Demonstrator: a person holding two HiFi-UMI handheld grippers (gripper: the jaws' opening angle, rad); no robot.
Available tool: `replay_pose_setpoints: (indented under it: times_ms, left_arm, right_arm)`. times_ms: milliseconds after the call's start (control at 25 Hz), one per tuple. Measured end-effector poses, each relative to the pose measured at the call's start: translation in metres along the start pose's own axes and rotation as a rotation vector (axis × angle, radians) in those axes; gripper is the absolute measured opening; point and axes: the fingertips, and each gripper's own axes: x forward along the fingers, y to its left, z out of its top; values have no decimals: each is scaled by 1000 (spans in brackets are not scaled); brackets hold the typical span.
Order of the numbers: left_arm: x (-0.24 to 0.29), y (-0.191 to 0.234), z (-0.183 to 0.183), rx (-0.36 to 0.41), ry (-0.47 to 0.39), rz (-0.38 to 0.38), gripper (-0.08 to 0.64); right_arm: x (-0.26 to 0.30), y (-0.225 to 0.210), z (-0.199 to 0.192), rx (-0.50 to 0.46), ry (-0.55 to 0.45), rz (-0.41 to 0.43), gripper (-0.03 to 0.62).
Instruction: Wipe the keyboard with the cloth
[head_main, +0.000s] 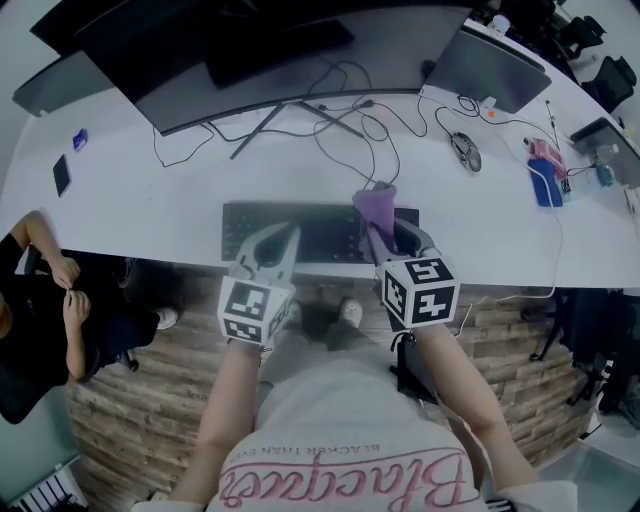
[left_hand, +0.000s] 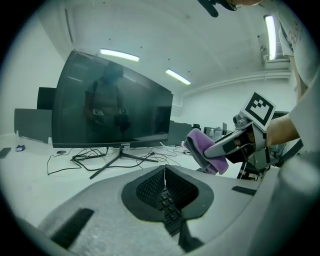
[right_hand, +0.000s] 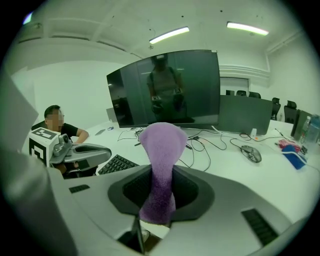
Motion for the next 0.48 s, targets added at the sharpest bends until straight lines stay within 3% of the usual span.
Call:
replay_pose_setpoints:
  times_ms: [480]
  left_arm:
    - [-49, 66, -24, -51, 8, 108, 8]
  right_arm:
    - [38, 118, 13, 17, 12, 189, 91]
